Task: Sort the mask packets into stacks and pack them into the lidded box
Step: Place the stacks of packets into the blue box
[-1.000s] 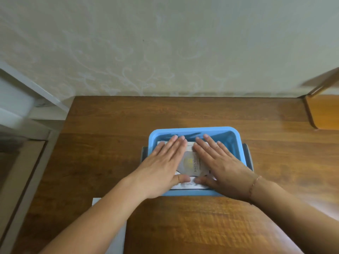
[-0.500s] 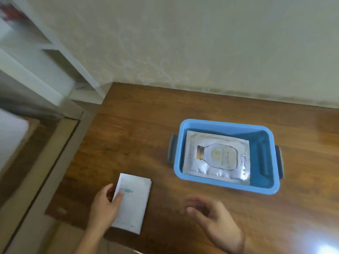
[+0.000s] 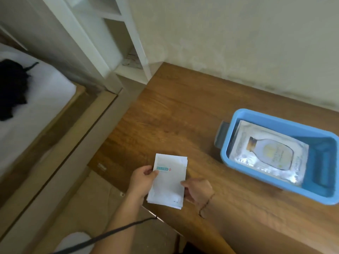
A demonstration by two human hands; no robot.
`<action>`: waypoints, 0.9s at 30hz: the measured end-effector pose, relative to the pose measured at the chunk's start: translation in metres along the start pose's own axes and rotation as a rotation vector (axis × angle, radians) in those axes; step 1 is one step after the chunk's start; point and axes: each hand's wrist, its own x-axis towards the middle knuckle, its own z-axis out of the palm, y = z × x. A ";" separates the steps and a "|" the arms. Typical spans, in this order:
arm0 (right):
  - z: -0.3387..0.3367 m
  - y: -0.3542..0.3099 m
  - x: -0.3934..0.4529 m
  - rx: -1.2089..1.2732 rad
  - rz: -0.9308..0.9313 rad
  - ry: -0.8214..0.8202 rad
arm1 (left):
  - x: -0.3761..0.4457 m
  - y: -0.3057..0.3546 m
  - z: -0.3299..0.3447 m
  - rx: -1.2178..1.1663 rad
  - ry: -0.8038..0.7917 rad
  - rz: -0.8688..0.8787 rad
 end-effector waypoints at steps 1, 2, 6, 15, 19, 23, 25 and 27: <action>0.001 0.002 0.002 -0.032 -0.020 0.017 | 0.001 -0.001 0.000 -0.009 -0.004 -0.009; 0.002 0.003 0.003 -0.064 -0.036 0.029 | 0.001 -0.002 0.001 -0.013 -0.013 -0.018; 0.008 0.004 0.002 -0.188 -0.071 0.050 | -0.004 -0.002 0.005 -0.046 -0.081 -0.044; -0.012 -0.007 -0.026 -0.382 -0.275 0.018 | -0.040 0.008 -0.003 -0.382 -0.439 0.048; -0.060 -0.028 -0.072 -0.318 -0.513 -0.216 | -0.066 0.034 -0.003 -0.626 -0.508 0.104; -0.102 -0.023 -0.101 0.333 -0.551 -0.368 | -0.097 0.079 0.020 -0.812 -0.398 0.202; -0.105 -0.019 -0.106 0.508 -0.611 -0.318 | -0.116 0.108 0.045 -0.850 -0.328 0.301; -0.110 -0.023 -0.107 0.557 -0.742 -0.132 | -0.131 0.130 0.073 -0.855 -0.278 0.382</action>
